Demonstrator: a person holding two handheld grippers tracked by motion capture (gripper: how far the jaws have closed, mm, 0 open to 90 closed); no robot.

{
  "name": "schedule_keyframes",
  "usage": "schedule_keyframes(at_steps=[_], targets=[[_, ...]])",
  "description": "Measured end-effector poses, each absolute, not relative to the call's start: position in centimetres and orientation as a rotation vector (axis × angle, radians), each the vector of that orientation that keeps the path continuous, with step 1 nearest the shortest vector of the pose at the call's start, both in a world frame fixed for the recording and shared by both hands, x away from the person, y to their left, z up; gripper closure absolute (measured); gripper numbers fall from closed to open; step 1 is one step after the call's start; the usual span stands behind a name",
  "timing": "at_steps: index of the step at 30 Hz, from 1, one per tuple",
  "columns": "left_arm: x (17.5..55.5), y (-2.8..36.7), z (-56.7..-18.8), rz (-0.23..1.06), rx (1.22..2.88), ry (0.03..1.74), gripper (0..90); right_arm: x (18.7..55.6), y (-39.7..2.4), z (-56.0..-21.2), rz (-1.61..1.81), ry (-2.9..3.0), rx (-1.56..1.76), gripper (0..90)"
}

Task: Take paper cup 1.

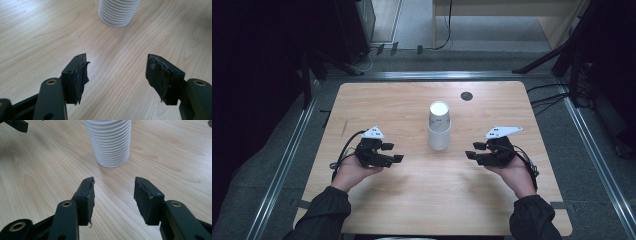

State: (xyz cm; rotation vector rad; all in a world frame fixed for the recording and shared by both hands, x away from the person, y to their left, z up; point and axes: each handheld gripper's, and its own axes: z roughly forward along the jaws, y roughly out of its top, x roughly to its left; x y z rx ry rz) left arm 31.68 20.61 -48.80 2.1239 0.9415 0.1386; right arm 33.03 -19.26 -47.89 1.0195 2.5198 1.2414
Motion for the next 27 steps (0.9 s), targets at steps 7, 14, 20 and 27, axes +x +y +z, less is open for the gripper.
schedule_keyframes(at_steps=[7,14,20,27], targets=[[31.8,20.5,-48.9,0.127,2.136,0.939,33.7,32.7,-18.8,-47.4,1.232,2.527,1.031,49.5],[31.5,19.8,-49.1,0.083,2.166,0.884,33.7,32.7,-18.1,-48.9,1.170,2.642,0.967,51.3],[31.5,19.3,-49.4,0.059,2.192,0.887,33.3,32.7,-17.8,-48.8,1.205,2.651,0.948,48.0],[31.4,19.2,-49.1,0.049,2.183,0.870,33.2,34.0,-18.4,-46.5,1.199,2.659,0.904,44.5]])
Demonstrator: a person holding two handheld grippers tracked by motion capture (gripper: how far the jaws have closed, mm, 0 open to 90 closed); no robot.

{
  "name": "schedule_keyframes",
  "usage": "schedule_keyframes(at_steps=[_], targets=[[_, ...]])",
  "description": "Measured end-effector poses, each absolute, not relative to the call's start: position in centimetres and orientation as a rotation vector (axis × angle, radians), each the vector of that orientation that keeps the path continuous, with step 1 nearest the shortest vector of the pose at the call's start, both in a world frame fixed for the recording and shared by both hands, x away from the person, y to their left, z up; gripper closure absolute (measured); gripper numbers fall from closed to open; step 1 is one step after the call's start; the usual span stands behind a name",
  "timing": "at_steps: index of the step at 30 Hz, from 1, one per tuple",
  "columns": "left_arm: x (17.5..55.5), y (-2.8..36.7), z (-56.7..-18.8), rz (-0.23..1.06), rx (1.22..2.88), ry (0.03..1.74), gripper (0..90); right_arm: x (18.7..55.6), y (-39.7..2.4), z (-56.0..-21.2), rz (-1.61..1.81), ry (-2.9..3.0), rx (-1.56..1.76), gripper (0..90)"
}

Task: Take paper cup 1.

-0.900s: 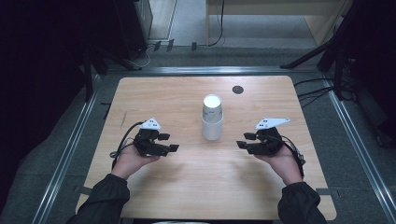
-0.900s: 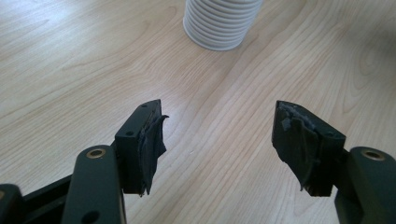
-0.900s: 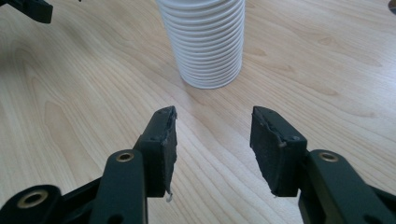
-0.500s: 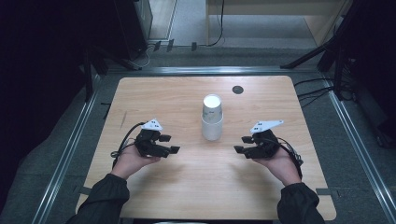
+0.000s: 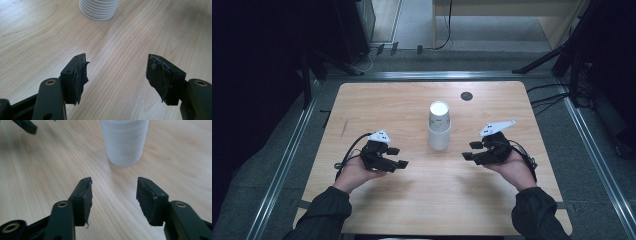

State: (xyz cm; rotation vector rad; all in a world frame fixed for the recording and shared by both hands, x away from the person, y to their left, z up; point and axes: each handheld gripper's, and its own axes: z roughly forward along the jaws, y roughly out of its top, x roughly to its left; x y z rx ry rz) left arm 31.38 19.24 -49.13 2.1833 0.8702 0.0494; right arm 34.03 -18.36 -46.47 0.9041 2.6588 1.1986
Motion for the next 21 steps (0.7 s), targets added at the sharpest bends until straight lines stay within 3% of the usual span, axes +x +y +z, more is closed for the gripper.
schedule_keyframes(at_steps=[9,21], targets=[[31.2,18.6,-49.2,0.043,2.206,0.847,33.2,36.1,-16.8,-41.4,1.055,2.792,0.726,33.9],[31.4,19.1,-49.1,0.004,2.172,0.879,34.0,39.3,-14.8,-37.0,0.881,2.875,0.593,31.4]])
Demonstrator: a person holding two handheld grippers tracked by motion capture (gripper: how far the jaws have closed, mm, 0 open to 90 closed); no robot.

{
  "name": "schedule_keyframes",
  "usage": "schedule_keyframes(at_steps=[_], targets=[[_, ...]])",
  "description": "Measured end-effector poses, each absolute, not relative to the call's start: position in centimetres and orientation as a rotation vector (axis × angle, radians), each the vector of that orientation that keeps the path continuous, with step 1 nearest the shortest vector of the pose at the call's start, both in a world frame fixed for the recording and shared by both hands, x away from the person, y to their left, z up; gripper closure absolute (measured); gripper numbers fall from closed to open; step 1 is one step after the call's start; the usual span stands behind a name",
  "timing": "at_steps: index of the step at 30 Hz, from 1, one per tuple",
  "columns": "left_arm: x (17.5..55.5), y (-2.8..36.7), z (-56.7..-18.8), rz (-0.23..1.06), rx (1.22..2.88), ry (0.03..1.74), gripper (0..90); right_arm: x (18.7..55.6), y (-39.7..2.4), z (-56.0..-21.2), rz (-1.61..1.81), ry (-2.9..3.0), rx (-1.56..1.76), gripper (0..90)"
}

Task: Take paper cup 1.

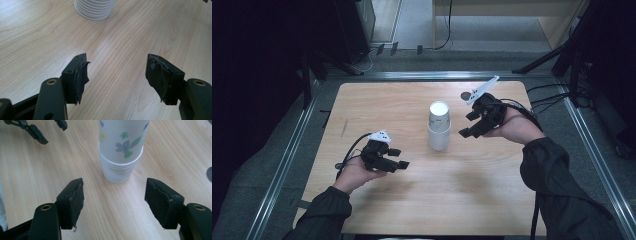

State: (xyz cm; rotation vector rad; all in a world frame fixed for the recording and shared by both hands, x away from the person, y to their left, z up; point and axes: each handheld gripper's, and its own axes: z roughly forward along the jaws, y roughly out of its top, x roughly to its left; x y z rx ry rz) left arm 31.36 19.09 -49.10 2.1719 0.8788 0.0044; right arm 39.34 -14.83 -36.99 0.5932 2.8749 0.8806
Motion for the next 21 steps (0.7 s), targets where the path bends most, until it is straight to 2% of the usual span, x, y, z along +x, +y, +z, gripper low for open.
schedule_keyframes(at_steps=[10,21], targets=[[31.4,19.5,-49.0,-0.013,2.163,0.881,34.0,41.8,-12.8,-34.9,0.824,2.923,0.574,28.2],[31.5,19.5,-49.1,-0.002,2.185,0.880,33.0,43.0,-9.8,-34.8,0.691,2.991,0.513,22.8]])
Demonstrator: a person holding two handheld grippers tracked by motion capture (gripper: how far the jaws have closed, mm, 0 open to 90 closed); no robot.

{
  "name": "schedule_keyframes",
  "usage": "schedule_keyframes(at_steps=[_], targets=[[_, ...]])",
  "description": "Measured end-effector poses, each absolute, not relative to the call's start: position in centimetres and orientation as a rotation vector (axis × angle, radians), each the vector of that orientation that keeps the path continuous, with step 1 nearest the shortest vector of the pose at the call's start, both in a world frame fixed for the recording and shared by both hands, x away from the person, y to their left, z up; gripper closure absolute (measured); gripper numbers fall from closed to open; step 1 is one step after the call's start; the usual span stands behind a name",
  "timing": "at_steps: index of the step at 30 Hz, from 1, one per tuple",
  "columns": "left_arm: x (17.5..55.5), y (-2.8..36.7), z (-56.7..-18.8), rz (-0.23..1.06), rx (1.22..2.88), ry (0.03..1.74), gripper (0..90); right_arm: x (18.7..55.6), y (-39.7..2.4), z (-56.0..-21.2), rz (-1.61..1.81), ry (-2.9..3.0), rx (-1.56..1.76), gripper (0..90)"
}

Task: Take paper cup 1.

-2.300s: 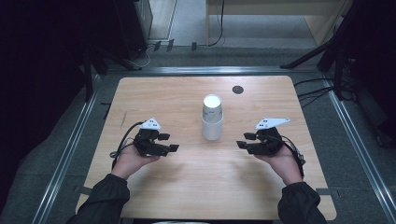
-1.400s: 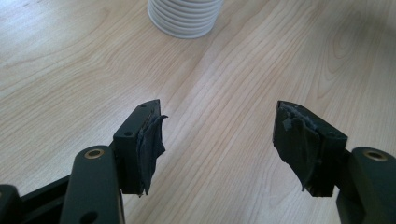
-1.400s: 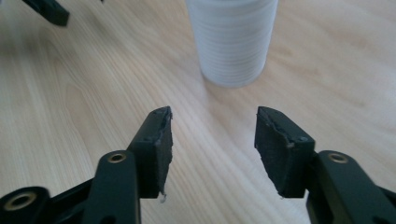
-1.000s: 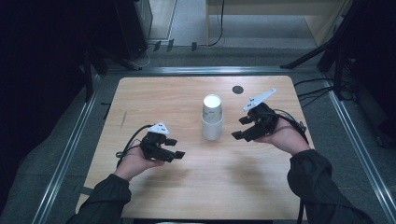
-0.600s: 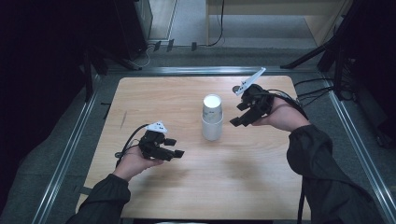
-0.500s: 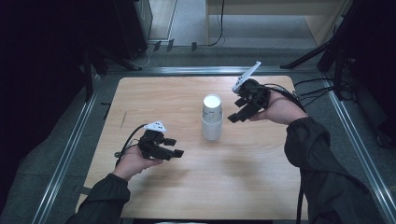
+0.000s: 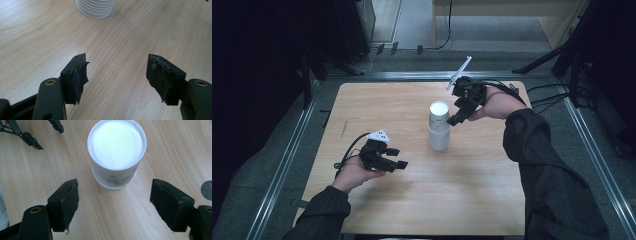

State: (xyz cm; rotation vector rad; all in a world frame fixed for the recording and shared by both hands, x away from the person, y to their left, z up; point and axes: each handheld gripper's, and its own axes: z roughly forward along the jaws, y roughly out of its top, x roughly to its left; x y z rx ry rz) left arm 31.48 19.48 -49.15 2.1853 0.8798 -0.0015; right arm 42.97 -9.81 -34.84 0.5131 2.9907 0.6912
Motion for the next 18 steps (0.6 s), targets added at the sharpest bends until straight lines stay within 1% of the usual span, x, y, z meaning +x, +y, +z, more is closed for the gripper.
schedule_keyframes(at_steps=[8,18], targets=[[31.6,19.4,-49.4,0.002,2.205,0.881,33.0,44.0,-7.2,-35.6,0.631,3.016,0.491,19.5],[31.8,19.6,-49.3,-0.010,2.198,0.874,32.6,44.8,-5.5,-36.5,0.586,3.046,0.483,20.0]])
